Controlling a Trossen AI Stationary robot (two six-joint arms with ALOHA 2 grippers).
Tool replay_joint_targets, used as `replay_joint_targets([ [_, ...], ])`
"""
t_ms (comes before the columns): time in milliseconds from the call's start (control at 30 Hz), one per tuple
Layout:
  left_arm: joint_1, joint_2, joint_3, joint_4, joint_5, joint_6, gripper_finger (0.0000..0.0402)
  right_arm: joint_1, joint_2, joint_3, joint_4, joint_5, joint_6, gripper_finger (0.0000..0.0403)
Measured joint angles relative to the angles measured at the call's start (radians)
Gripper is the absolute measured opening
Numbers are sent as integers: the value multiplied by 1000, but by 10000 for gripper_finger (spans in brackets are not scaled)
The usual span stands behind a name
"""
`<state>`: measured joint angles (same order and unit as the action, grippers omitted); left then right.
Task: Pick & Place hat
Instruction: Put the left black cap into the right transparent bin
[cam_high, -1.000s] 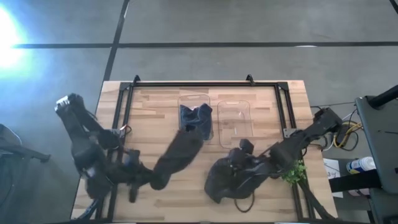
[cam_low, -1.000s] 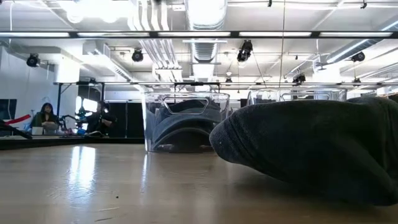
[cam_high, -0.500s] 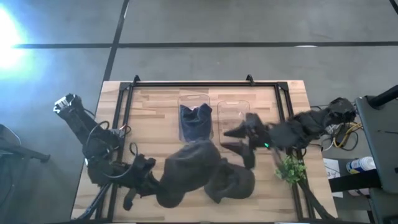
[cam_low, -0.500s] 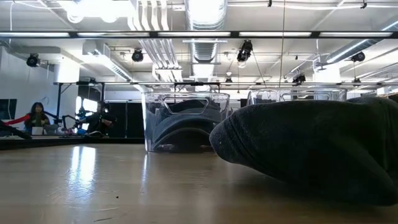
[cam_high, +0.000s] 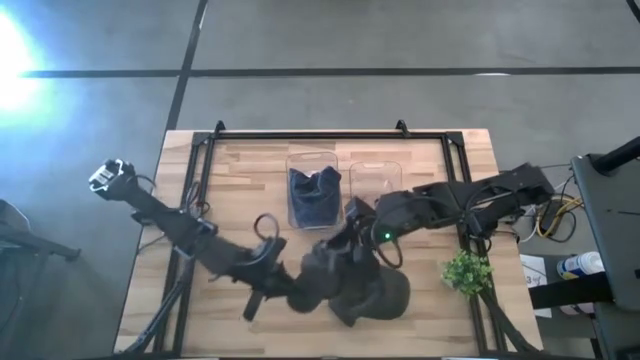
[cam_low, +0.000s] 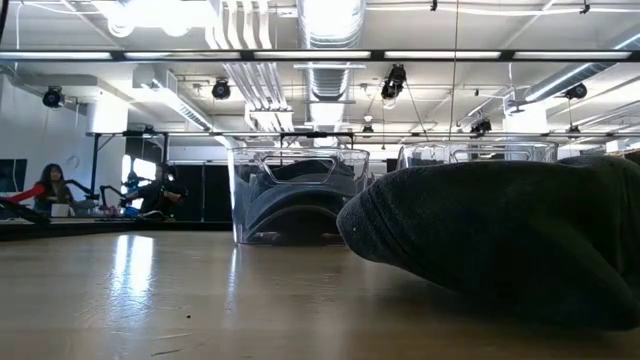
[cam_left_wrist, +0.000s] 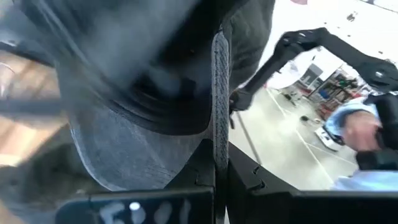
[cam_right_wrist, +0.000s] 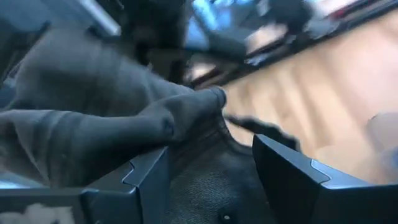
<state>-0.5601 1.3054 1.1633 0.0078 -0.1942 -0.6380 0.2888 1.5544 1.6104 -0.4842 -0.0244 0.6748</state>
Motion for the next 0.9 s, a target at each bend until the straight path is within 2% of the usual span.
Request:
replay_joint_targets([
  [133,62,1,0,-11,18,72,5,2,18,0,-45,-100,23,217],
  [300,127,7,1,7,74,122,5,15,18,0,-43,-113,47,217],
  [467,138,16,1,44,89,180,5,11,7,0,-72,-116,56,217],
  [633,138,16,1,68,92,203,5,8,-69,1,-141,94,19,217],
  [700,140,16,1,77,93,223,5,-1,-115,2,-205,197,26,217],
  [833,156,24,1,129,89,262,5,-7,-189,2,-305,317,56,217],
  [900,176,36,1,159,88,279,5,-2,-225,2,-352,415,75,217],
])
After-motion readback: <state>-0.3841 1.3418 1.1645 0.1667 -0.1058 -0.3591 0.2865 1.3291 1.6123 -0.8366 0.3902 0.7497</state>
